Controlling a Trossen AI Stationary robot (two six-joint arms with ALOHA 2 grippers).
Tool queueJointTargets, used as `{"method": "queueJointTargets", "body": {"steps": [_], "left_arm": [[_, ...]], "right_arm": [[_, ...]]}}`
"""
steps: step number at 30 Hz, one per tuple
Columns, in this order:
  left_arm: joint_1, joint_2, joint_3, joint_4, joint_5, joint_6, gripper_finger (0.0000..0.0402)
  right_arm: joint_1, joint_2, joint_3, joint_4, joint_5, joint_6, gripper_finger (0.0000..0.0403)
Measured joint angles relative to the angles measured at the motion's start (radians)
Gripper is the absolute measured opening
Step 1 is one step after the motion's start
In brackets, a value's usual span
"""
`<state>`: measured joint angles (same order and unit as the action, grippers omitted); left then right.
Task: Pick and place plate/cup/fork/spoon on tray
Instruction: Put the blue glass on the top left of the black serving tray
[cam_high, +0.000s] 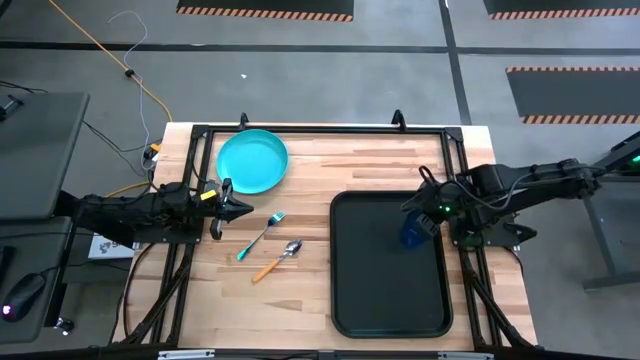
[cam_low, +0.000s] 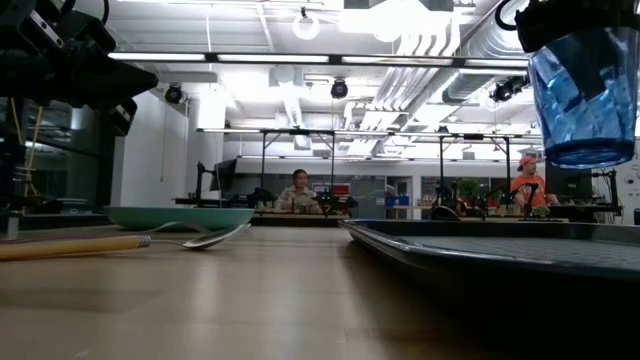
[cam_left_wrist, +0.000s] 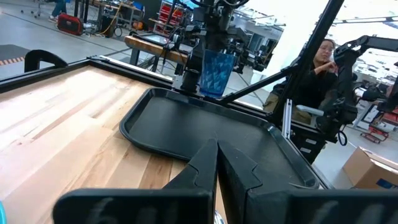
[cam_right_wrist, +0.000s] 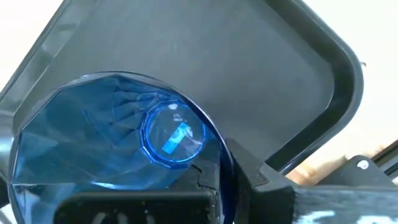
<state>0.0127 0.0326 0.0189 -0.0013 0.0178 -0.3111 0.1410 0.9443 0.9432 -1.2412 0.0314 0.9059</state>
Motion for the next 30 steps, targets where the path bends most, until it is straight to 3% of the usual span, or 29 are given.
{"method": "queueJointTargets", "body": {"steps": [11, 19, 30], "left_arm": [[0.0, 0.0, 0.0, 0.0, 0.0, 0.0, 0.0003], [0.0, 0.0, 0.0, 0.0, 0.0, 0.0, 0.0003], [0.0, 0.0, 0.0, 0.0, 0.0, 0.0, 0.0003]], "right_arm": [[-0.001, 0.029, 0.0, -0.019, -0.008, -0.011, 0.0], [-0.001, 0.111, -0.002, -0.13, 0.07, 0.02, 0.0], [0.037, 0.121, -0.12, -0.013, 0.077, 0.07, 0.0]]}}
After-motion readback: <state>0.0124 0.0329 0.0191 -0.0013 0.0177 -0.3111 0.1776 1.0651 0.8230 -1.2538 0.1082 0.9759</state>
